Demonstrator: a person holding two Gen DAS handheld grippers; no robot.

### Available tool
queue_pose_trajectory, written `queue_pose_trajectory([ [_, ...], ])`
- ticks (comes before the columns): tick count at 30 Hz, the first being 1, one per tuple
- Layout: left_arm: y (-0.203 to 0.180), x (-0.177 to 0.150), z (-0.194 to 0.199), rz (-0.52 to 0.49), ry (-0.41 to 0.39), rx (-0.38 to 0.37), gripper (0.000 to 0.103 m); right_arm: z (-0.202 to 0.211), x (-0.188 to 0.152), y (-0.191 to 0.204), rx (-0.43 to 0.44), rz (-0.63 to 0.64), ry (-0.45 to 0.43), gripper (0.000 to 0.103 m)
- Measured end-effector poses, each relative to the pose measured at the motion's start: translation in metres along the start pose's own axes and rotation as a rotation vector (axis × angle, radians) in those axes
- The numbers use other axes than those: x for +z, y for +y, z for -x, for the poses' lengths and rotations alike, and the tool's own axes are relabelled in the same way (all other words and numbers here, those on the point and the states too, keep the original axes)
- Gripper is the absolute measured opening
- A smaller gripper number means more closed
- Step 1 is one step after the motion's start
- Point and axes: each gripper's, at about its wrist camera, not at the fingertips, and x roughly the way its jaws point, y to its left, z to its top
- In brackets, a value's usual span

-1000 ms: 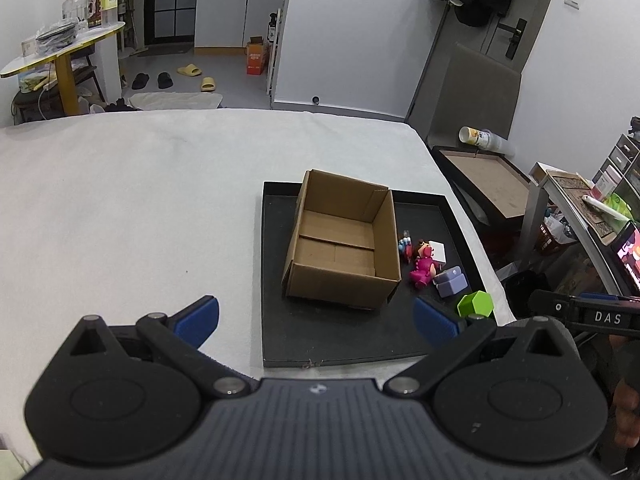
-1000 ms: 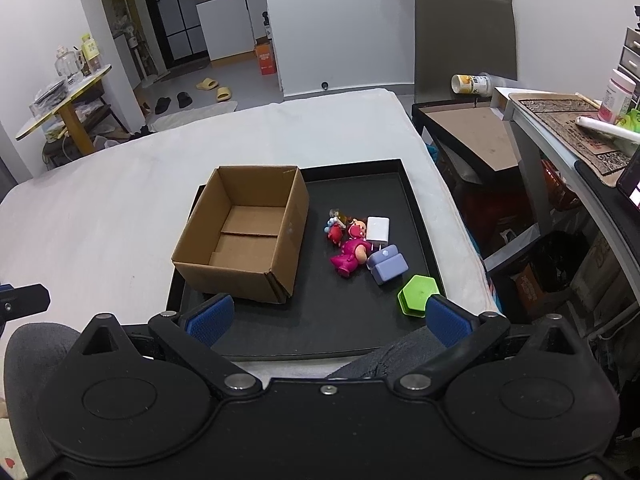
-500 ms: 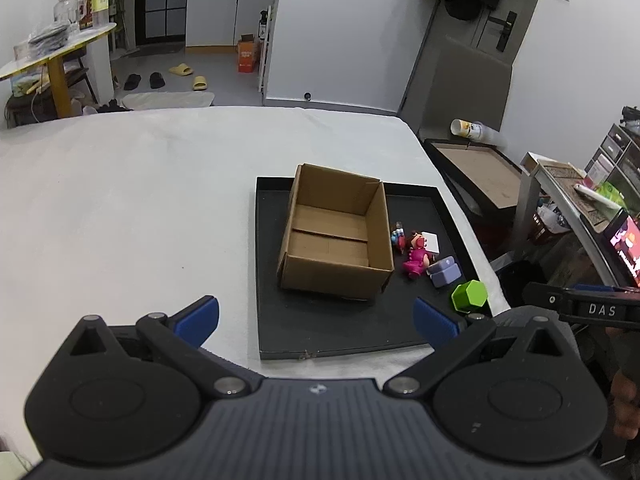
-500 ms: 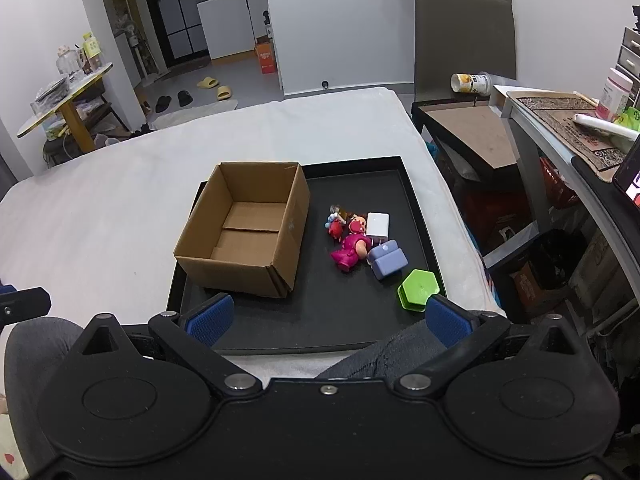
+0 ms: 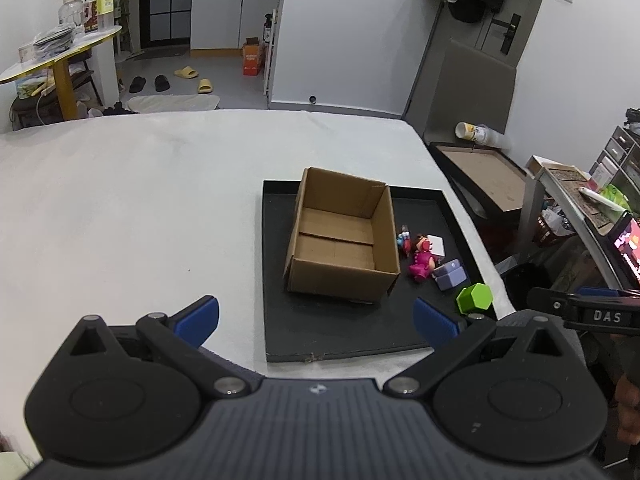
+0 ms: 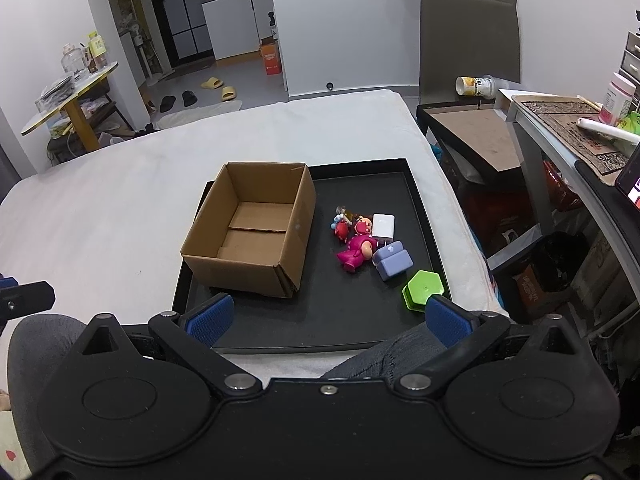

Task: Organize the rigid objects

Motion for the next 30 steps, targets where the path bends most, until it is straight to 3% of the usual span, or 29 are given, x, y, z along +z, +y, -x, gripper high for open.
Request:
queue_pose_trajectory([
  [30, 0.004, 0.015, -0.056, -0.002, 0.085, 0.019, 0.102, -0.043, 0.002, -0.024, -0.022, -0.047, 0.085, 0.103],
])
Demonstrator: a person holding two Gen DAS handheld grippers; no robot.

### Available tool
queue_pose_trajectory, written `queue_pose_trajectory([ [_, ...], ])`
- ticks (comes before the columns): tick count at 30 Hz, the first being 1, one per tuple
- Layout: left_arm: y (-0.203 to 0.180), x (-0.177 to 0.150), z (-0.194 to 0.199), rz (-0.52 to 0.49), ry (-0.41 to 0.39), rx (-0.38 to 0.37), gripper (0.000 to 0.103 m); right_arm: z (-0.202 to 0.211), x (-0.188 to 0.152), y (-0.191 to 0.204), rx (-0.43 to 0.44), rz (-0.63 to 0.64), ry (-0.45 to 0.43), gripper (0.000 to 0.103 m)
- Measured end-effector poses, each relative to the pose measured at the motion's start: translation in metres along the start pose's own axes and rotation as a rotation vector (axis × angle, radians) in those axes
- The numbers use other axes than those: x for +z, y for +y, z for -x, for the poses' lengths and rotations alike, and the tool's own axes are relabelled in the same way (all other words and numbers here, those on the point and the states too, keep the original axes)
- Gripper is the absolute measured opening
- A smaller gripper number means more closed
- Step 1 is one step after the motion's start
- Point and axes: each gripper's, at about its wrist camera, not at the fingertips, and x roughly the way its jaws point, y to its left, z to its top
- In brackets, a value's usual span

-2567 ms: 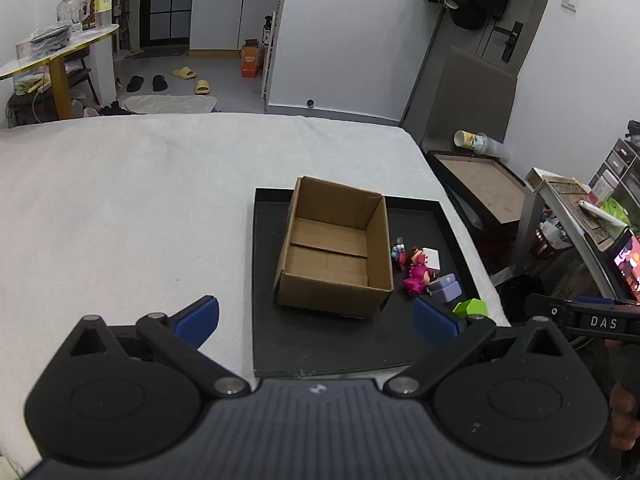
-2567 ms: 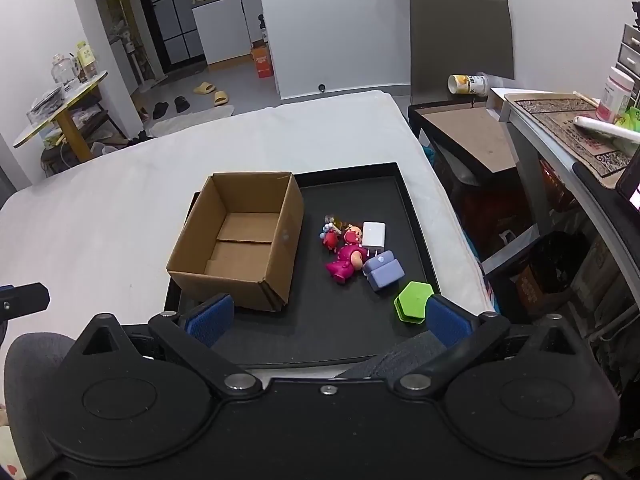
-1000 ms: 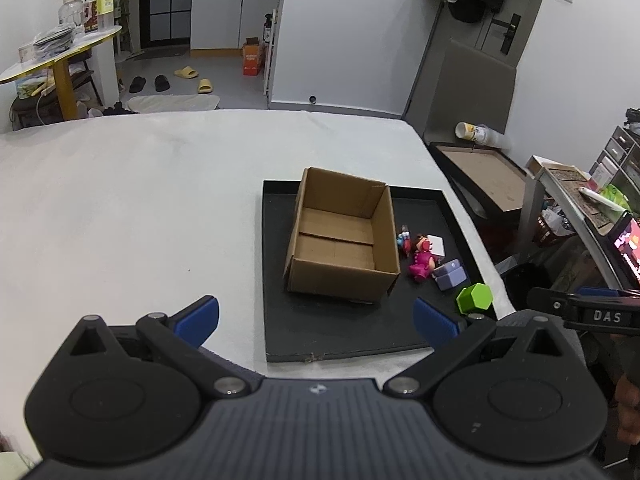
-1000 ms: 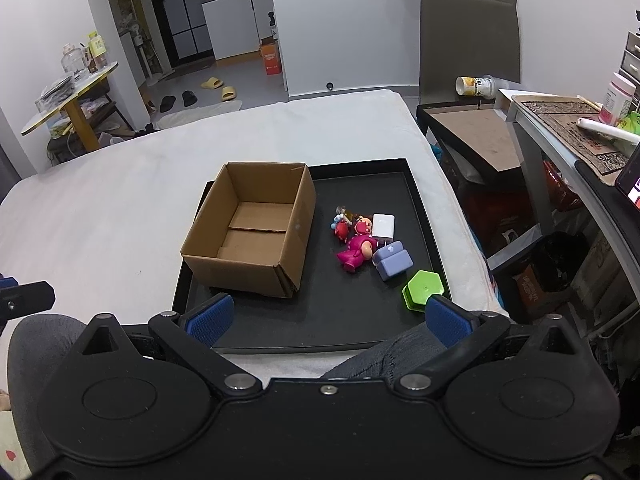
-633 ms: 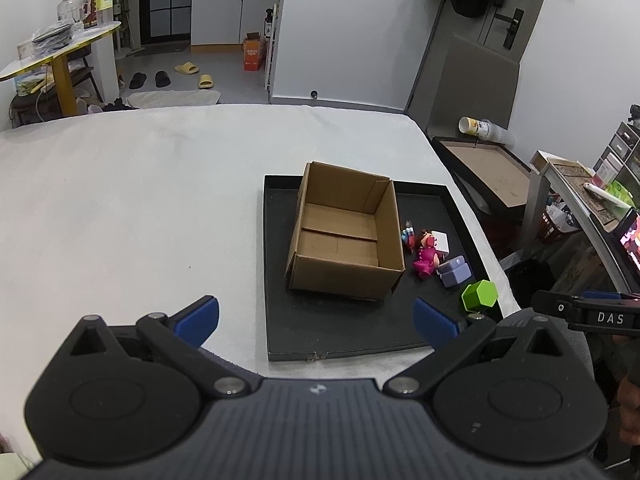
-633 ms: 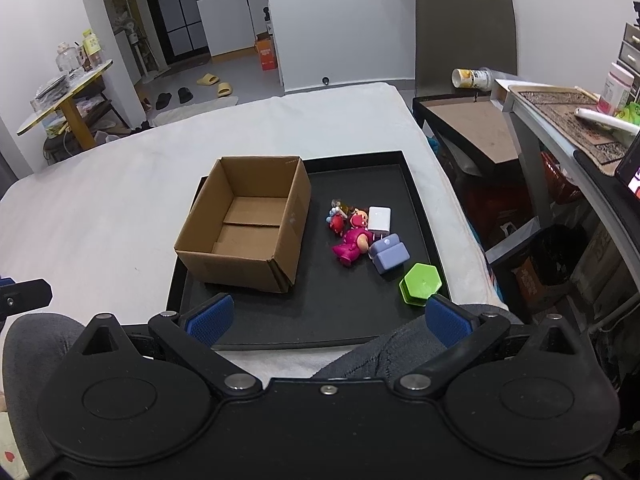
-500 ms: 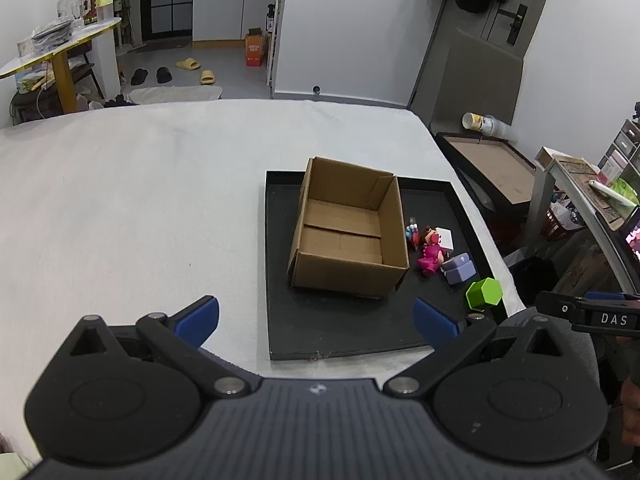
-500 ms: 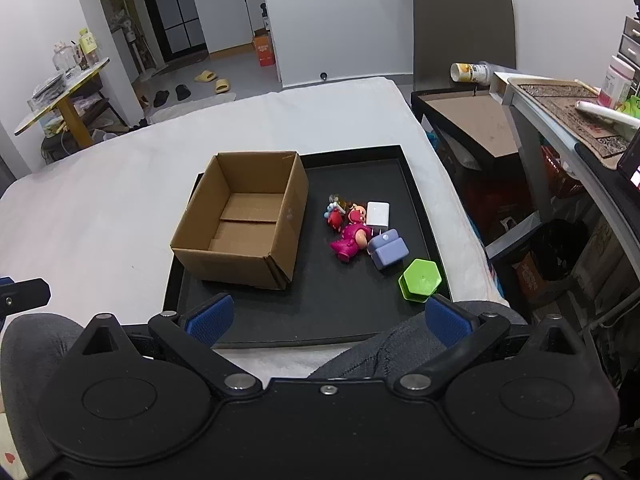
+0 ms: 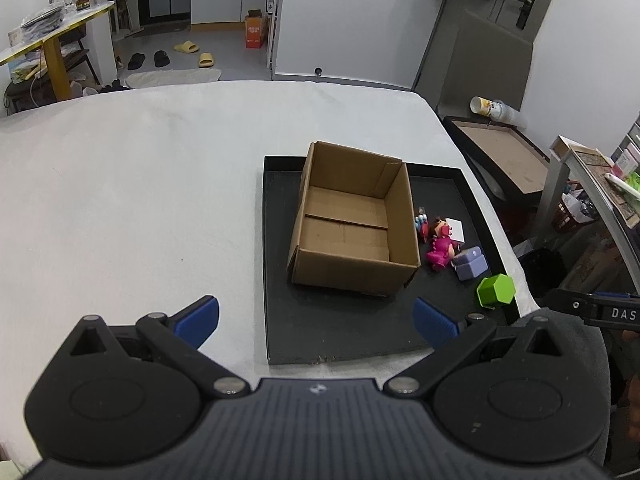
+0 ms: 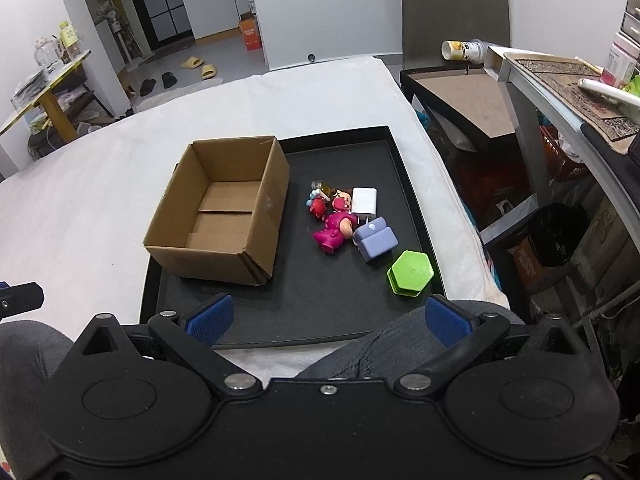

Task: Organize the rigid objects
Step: 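Lower the right gripper onto the green hexagonal block and close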

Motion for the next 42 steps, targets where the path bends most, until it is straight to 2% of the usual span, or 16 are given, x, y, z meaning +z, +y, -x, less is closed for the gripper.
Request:
queue_pose_trajectory([
  [9, 0.006, 0.014, -0.028, 0.02, 0.035, 0.004, 0.102, -0.017, 0.011, -0.008, -0.021, 0.012, 0.014, 0.103],
  [18, 0.007, 0.026, -0.053, 0.019, 0.075, 0.027, 0.102, -0.043, 0.022, -0.024, -0.039, -0.042, 0.039, 0.103],
  [24, 0.006, 0.033, -0.066, 0.03, 0.074, 0.042, 0.101, -0.058, 0.028, -0.033, -0.031, -0.066, 0.067, 0.095],
  [32, 0.011, 0.045, -0.082, 0.061, 0.063, 0.063, 0.099, -0.084, 0.036, -0.053, -0.006, -0.151, 0.127, 0.076],
  [35, 0.012, 0.048, -0.088, 0.074, 0.058, 0.06, 0.095, -0.093, 0.04, -0.061, 0.004, -0.185, 0.144, 0.07],
  [42, 0.019, 0.055, -0.108, 0.119, 0.063, 0.055, 0.073, -0.113, 0.047, -0.079, 0.027, -0.277, 0.194, 0.059],
])
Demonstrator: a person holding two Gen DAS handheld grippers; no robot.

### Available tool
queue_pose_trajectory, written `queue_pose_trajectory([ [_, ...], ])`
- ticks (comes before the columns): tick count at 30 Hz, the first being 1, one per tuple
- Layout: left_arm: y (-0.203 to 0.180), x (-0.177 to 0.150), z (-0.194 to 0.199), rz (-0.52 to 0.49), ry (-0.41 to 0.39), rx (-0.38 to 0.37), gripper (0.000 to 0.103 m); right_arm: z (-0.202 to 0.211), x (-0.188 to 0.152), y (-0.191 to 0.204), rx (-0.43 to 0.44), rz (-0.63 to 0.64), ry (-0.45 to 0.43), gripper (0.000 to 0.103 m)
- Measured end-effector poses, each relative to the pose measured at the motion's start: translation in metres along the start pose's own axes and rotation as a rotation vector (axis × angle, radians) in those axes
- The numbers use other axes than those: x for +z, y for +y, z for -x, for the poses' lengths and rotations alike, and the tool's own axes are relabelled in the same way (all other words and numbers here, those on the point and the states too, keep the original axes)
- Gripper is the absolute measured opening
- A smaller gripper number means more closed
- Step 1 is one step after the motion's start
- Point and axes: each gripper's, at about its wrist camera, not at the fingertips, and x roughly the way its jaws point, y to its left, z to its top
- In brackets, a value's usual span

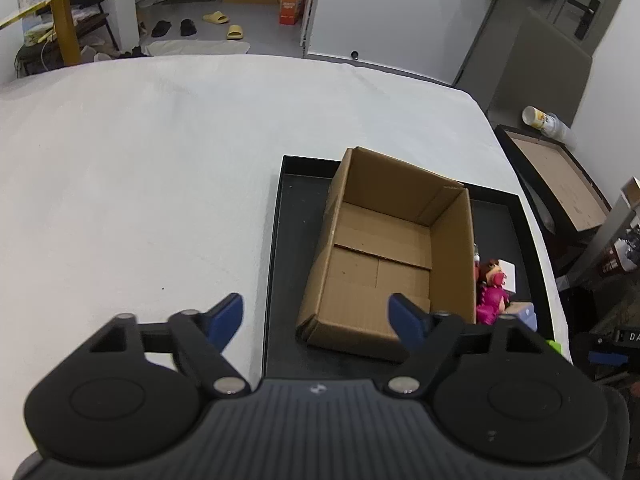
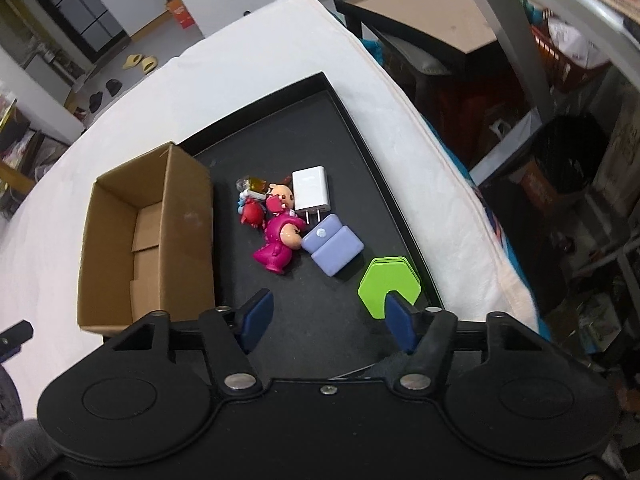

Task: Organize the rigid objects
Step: 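Lower the right gripper onto the green hexagonal block and close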

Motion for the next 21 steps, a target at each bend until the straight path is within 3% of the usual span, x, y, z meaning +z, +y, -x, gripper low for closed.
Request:
queue_pose_trajectory([
  [7, 0.007, 0.004, -0.026, 0.046, 0.023, -0.004, 0.055, -0.025, 0.013, -0.012, -0.005, -0.073, 0.061, 0.05],
  [21, 0.011, 0.002, -0.069, 0.085, 0.059, 0.02, 0.043, -0.064, 0.025, -0.03, -0.129, -0.096, 0.143, 0.053],
])
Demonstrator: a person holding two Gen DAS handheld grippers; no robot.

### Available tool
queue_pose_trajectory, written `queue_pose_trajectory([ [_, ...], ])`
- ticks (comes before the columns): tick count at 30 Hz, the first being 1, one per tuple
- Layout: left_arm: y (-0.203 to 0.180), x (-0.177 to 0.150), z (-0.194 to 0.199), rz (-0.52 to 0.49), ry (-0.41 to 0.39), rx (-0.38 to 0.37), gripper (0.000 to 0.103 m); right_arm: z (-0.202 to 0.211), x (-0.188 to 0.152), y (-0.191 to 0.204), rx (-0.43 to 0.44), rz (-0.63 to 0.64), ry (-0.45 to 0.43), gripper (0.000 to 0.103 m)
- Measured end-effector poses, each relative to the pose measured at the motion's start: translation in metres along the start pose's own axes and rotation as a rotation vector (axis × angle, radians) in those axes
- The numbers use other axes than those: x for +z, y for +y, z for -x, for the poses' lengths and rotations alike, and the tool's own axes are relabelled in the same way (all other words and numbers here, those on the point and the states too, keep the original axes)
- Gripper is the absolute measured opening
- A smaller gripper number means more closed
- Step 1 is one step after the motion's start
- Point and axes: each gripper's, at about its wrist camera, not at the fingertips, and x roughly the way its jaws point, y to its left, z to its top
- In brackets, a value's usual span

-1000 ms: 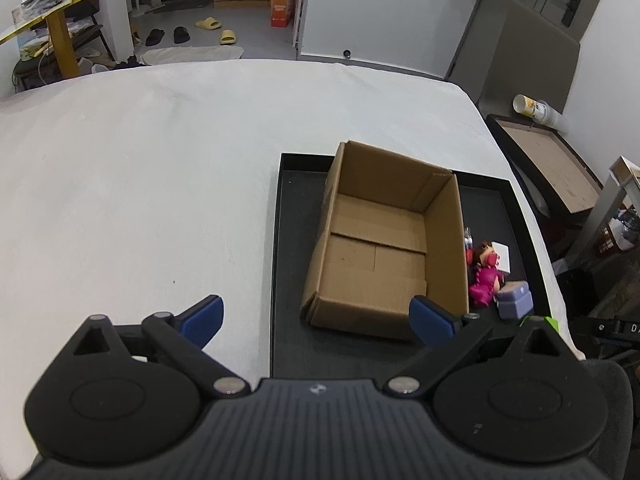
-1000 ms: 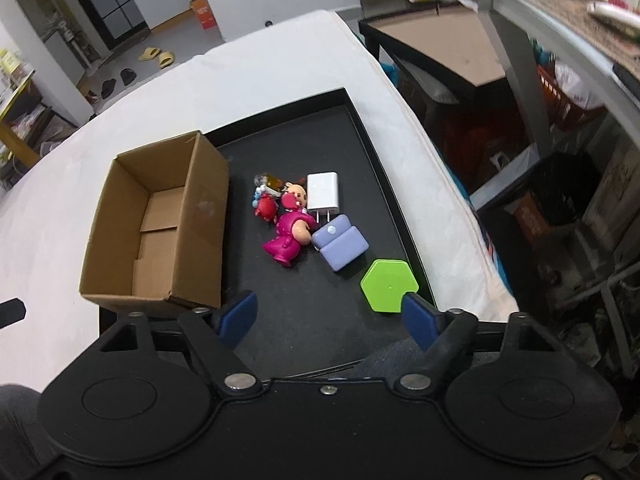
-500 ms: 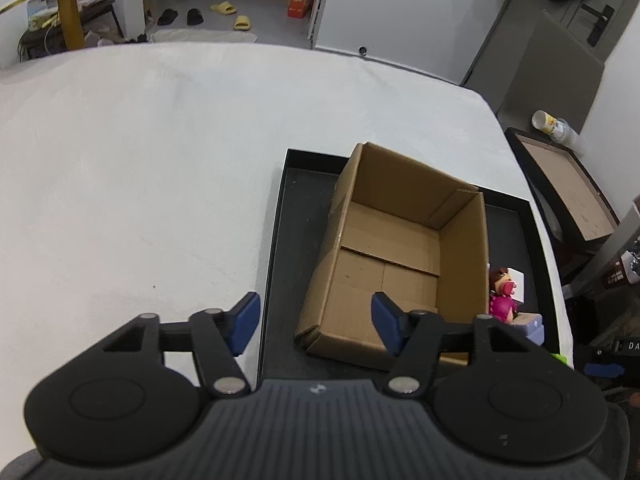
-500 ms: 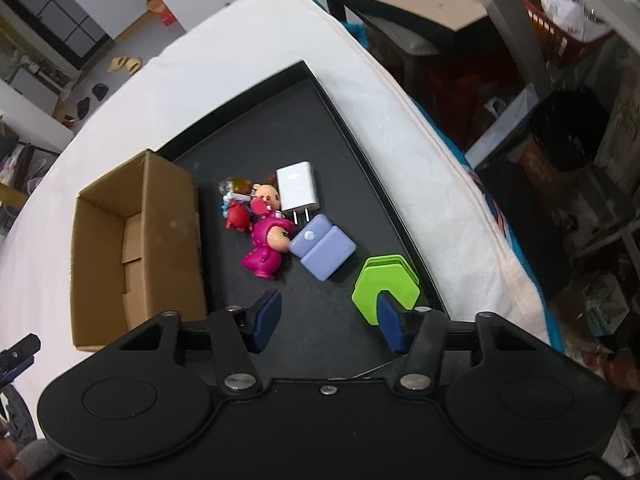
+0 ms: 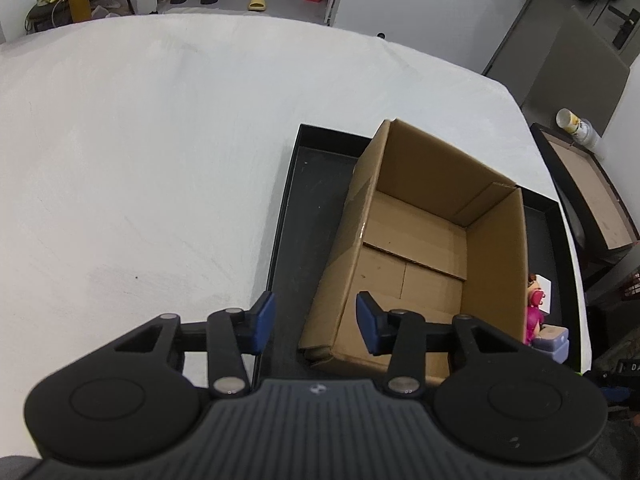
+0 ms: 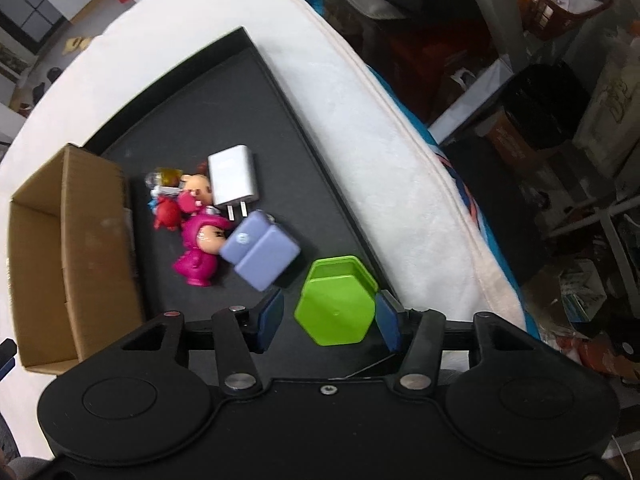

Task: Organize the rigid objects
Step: 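Lower the right gripper onto the green hexagonal block and close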

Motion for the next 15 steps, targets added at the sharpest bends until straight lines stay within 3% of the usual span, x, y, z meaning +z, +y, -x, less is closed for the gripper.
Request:
queue_pose_trajectory([
  [8, -0.004, -0.002, -0.019, 0.018, 0.024, 0.012, 0.036, -0.019, 0.002, -0.007, -0.007, -0.068, 0.048, 0.057],
  [13, -0.007, -0.004, -0.03, 0.038, 0.064, 0.006, 0.015, -0.03, 0.003, -0.009, -0.005, -0.106, 0.075, 0.056],
  [15, -0.008, -0.007, -0.03, 0.043, 0.059, 0.02, 0.014, -0.033, 0.004, -0.007, -0.005, -0.108, 0.079, 0.056],
])
